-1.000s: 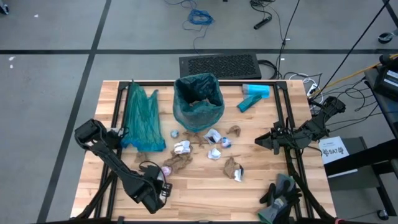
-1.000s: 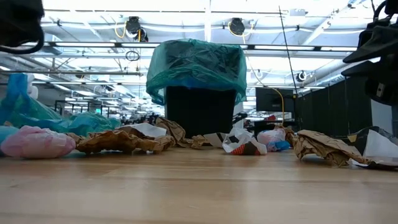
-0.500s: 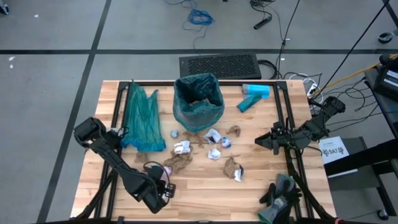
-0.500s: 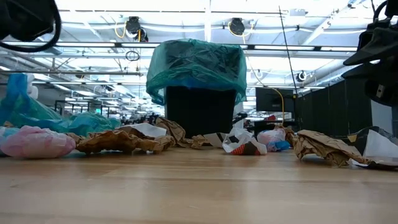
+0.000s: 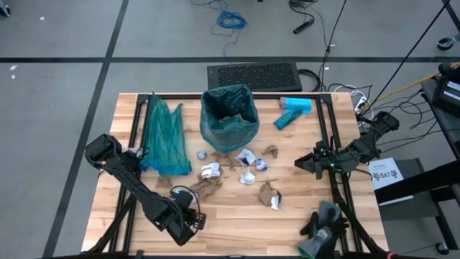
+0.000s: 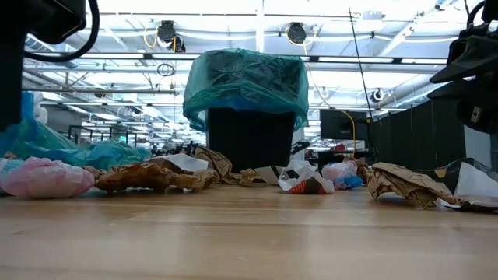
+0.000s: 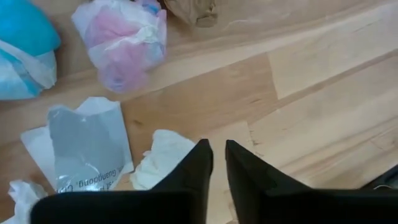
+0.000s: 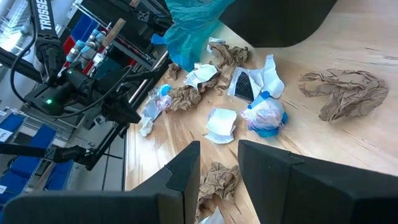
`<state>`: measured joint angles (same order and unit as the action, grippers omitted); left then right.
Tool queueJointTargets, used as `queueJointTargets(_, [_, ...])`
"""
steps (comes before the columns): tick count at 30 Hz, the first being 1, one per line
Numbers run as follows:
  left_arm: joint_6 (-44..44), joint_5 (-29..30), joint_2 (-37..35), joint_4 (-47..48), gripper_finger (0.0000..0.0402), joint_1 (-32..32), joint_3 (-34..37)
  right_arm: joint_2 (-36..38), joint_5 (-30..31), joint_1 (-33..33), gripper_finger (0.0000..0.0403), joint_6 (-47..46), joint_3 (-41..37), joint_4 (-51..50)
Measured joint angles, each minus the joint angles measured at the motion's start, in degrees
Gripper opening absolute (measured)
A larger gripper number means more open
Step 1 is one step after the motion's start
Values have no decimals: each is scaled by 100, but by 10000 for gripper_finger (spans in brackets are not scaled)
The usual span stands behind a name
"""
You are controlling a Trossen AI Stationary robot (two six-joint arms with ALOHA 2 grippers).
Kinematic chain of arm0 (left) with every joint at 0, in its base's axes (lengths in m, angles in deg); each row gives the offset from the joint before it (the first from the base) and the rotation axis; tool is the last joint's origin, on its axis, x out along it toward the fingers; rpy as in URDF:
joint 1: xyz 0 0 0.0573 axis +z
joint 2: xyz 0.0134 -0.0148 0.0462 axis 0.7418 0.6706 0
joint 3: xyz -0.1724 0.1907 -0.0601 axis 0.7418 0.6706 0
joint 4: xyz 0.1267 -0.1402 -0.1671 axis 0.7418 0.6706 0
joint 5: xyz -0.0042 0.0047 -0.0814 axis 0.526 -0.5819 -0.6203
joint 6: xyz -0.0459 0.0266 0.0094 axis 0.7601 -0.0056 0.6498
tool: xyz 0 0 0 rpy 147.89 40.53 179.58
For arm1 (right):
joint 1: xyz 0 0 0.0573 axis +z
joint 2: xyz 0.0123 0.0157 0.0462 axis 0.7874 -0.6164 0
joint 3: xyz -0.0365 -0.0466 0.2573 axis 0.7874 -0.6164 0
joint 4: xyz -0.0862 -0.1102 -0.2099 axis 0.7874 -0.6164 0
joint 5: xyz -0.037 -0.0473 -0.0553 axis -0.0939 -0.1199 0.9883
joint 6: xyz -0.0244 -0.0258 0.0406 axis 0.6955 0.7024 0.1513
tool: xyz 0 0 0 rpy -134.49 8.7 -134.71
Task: Place trash/remove bag and relplace
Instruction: Put the white napkin into the blue trash bag inside the black trash bin
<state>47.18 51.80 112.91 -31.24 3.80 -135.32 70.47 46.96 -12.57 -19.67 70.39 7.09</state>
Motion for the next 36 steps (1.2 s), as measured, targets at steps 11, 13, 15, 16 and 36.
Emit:
queueJointTargets(11, [-557,-868,15,-138,158,212,0,0,-1,0,100,-37,0,0])
queueJointTargets(13, [-559,-992,80,-148,159,204,0,0,0,-2,100,-42,0,0])
queueJointTargets(15, [-557,-1222,176,-131,160,207,0,1,-2,0,100,-56,0,4])
queueJointTargets(16, [-555,-1325,239,-118,160,207,0,0,-1,-2,100,-62,0,4])
queueJointTargets(36, [-1305,-191,788,-1734,10,939,-348,2,0,0,100,87,0,-21])
